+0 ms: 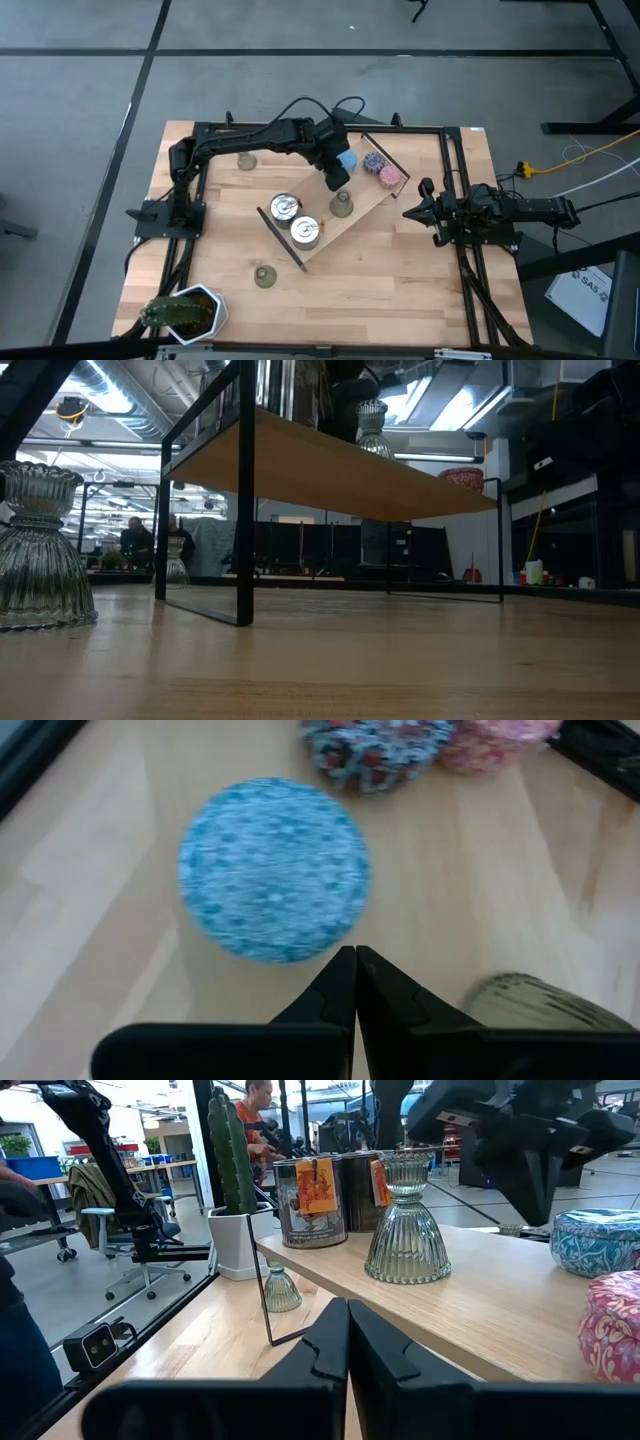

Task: Pick & Place candle stick holders
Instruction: Put the blue patterned scented candle on the shelf

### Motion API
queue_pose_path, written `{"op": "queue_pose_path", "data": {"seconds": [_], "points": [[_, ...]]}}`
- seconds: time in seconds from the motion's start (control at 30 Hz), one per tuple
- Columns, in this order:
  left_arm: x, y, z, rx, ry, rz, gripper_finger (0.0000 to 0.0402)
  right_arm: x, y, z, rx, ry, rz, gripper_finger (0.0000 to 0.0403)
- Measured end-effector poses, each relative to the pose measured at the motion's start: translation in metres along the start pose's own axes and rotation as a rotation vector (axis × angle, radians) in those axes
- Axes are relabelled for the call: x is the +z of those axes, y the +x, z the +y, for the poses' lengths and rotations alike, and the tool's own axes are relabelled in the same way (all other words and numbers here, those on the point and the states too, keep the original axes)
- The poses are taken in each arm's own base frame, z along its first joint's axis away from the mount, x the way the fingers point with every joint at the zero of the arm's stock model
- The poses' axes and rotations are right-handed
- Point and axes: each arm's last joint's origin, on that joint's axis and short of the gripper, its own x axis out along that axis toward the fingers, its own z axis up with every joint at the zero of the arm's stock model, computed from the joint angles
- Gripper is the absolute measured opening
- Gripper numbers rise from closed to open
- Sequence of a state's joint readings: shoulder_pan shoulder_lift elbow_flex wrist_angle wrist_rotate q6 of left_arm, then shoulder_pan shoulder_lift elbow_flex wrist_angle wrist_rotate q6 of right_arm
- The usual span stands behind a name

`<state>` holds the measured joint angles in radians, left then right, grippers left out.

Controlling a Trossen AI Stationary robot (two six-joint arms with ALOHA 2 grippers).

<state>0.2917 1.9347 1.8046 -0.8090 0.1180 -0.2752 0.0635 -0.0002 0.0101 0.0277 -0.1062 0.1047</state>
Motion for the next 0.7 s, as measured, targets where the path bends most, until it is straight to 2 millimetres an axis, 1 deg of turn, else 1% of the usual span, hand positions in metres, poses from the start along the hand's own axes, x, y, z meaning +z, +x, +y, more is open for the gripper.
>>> {"op": "queue_pose_path", "data": {"seconds": [0.23,0.37,0.6,0.7], "points": [[0.002,-0.001,0.009,0.014,-0.016,-0.003,0.0002,0.000,0.000,0.000,0.000,0.000,0.000,0.0010],[0.003,0.005,0.013,0.019,0.004,0.000,0.0002,0.000,0.000,0.000,0.000,0.000,0.000,0.0010],[0.009,0.016,0.014,0.000,0.027,-0.049,0.0002,0.000,0.000,0.000,0.000,0.000,0.000,0.0010],[0.011,0.017,0.014,-0.004,0.052,-0.071,0.0002,0.000,0.000,0.000,0.000,0.000,0.000,0.0010]]}}
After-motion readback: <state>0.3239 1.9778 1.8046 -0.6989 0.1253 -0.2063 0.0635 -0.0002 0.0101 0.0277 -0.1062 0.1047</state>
